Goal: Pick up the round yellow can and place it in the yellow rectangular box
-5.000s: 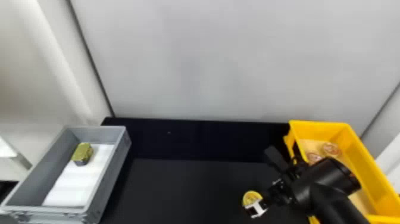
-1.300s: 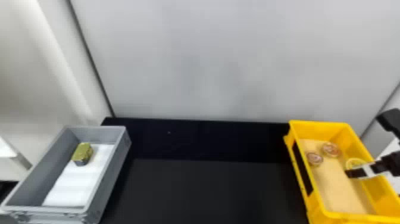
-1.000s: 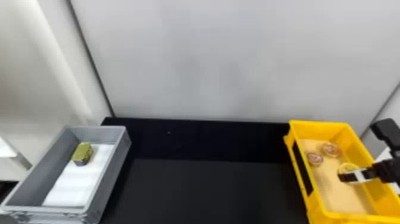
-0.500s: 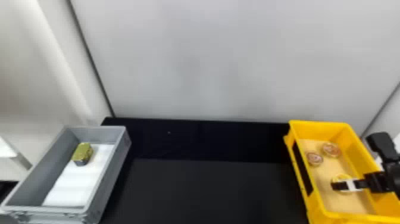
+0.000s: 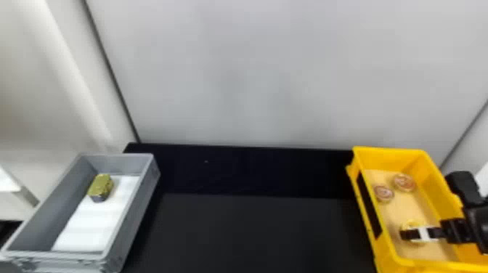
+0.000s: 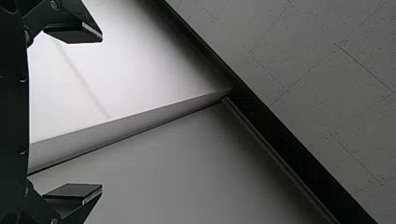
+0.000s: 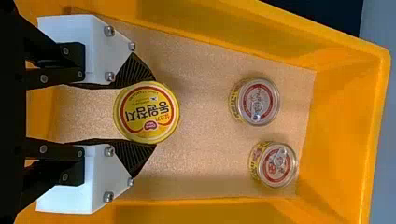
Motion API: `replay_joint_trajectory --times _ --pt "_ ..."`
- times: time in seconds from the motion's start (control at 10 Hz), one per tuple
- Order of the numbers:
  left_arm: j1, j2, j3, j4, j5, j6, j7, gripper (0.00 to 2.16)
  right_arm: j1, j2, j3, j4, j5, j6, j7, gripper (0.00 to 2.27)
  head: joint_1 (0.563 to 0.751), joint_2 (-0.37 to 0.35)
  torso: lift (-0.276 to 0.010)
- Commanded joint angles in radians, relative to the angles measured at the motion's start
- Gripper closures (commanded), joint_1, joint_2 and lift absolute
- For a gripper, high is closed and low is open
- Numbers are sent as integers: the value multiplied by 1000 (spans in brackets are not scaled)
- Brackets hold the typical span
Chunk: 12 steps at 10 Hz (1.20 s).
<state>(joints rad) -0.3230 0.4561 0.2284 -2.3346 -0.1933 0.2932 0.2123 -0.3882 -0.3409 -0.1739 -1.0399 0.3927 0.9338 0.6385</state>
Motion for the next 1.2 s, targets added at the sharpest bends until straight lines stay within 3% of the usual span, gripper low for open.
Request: replay_joint_trajectory --times 0.0,0.1,0.4,0.8,1.1 --pt "-1 1 -1 0 0 -2 1 142 0 -3 -1 12 -32 -1 -18 765 663 54 8" --pt "-1 0 -1 0 0 -2 1 142 0 -3 -1 12 -35 1 -17 757 663 54 8" --pt "-2 0 -1 0 0 -2 1 142 -6 -6 -4 1 -50 21 -17 -2 663 54 8" --pt "-2 1 -1 -2 0 0 1 142 2 -10 5 -71 -50 67 -11 -2 663 54 8" --pt "9 1 9 -5 0 0 1 142 25 -15 16 -336 -21 184 -9 -2 663 54 8"
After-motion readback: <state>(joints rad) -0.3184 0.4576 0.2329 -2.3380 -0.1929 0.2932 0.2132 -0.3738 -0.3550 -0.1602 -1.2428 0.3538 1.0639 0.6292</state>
